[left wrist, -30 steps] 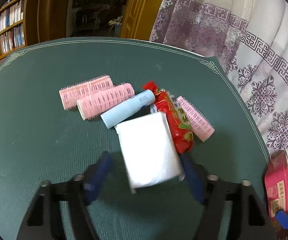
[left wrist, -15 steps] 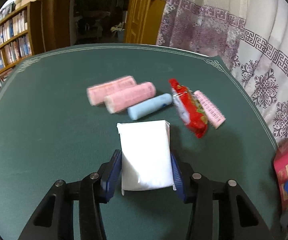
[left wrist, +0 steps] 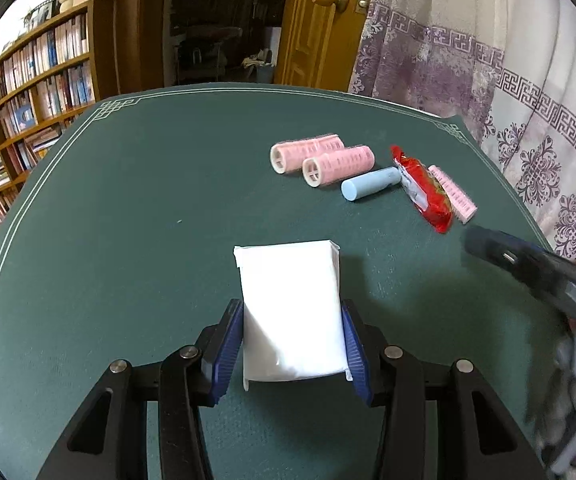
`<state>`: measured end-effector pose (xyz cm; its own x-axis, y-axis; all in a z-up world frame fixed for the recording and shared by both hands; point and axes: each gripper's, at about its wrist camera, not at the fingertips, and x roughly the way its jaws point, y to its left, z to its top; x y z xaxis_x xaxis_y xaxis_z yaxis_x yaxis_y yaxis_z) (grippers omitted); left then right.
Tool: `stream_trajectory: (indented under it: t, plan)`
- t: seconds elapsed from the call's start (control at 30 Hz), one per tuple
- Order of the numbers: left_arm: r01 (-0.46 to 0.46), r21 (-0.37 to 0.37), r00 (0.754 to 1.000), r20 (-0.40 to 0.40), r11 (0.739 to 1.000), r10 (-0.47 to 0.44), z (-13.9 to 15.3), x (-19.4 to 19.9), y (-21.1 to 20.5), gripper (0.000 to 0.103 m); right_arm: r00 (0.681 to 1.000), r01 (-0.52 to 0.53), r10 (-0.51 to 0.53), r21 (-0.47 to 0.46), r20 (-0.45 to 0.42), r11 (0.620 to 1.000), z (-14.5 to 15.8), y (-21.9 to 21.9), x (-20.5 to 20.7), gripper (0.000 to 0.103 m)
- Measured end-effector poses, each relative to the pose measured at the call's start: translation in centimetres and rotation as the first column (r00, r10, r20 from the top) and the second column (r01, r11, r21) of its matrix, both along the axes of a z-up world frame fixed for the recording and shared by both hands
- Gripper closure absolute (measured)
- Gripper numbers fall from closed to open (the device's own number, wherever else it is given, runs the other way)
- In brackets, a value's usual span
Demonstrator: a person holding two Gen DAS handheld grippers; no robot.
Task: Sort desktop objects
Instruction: 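Grasp the red snack packet with the right tool while the left tool holds the tissue pack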
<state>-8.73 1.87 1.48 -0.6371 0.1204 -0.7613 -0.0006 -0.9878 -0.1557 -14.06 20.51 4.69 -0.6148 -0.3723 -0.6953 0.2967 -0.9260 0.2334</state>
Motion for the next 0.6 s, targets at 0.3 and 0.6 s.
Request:
stream_trajectory:
  t: [0.3, 0.6]
  plan:
    - [0.012, 0.044, 1.000, 0.002, 0.999, -0.012, -0.6, 0.5, -0.6, 0.054, 0.999, 0.026, -0.030, 0.097, 0.036, 0.995, -2.4, -1.7, -5.1, 0.037]
    - [0.017, 0.035, 1.000, -0.004, 0.999, -0.017, -0.8, 0.6, -0.4, 0.054, 0.998, 0.053, -0.058, 0.116, 0.035, 0.992, -2.3, -1.8, -9.2, 0.044]
